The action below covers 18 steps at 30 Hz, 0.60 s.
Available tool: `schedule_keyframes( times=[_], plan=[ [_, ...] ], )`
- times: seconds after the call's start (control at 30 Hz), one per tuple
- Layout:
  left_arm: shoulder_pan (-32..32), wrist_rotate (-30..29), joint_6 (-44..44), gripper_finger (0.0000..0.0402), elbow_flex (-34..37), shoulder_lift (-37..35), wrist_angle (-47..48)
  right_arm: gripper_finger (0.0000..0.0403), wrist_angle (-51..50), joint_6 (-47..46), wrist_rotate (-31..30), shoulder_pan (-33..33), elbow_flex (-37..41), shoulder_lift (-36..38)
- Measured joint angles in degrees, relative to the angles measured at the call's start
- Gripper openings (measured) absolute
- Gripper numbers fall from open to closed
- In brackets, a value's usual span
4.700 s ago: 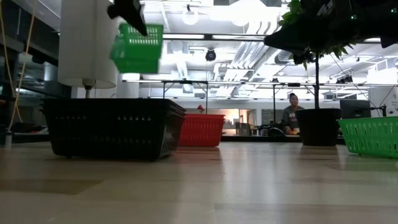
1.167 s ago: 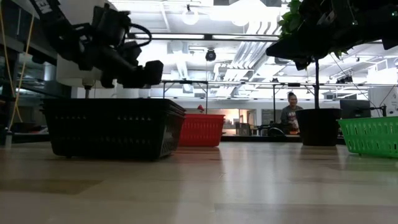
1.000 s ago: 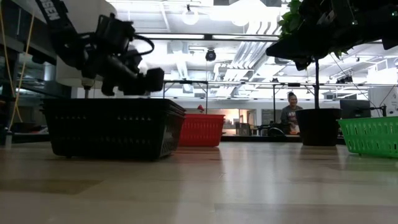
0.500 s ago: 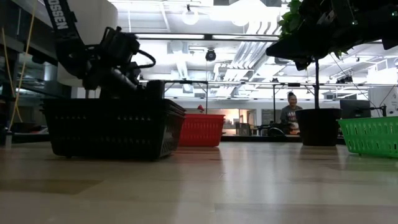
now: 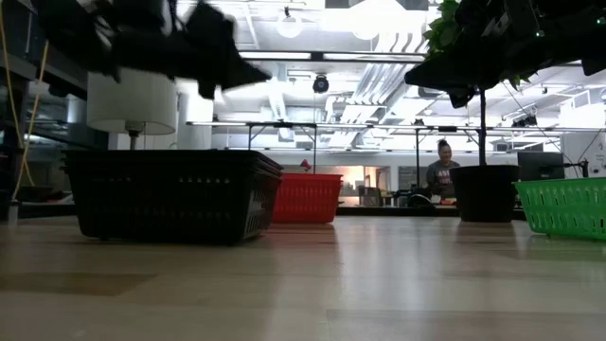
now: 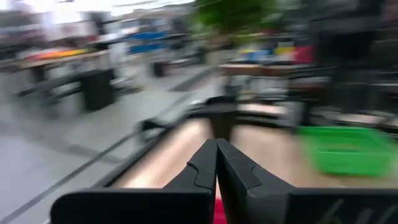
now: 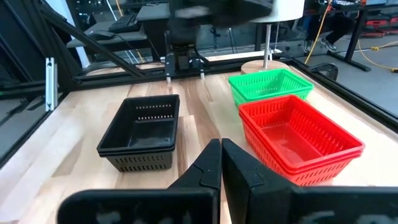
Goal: Stack baskets by color
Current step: Stack the right green bin on the left green bin
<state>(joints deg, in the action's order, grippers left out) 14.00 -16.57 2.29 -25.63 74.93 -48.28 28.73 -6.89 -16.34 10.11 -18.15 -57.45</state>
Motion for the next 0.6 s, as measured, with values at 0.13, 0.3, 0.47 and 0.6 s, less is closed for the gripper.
schedule_keyframes(
  times=[0.13, 0.3, 0.47, 0.6],
  plan=[
    [-9.4, 0.0, 2.8, 0.0, 0.0, -6.7, 6.9, 0.0, 0.7, -0.6, 0.0, 0.0, 0.0, 0.0],
    [-21.4, -8.8, 3.9, 0.0, 0.0, -14.1, 17.0, 0.0, 2.9, 0.5, 0.0, 0.0, 0.0, 0.0],
    [-29.1, -13.1, 2.8, 0.0, 2.2, -19.4, 21.4, 0.0, 4.2, 0.9, 0.0, 0.0, 0.0, 0.0],
    [-31.3, -15.0, 1.4, 0.0, 7.9, -23.2, 17.8, 0.0, 4.2, 0.9, 0.3, 0.0, 0.0, 0.0]
  ],
)
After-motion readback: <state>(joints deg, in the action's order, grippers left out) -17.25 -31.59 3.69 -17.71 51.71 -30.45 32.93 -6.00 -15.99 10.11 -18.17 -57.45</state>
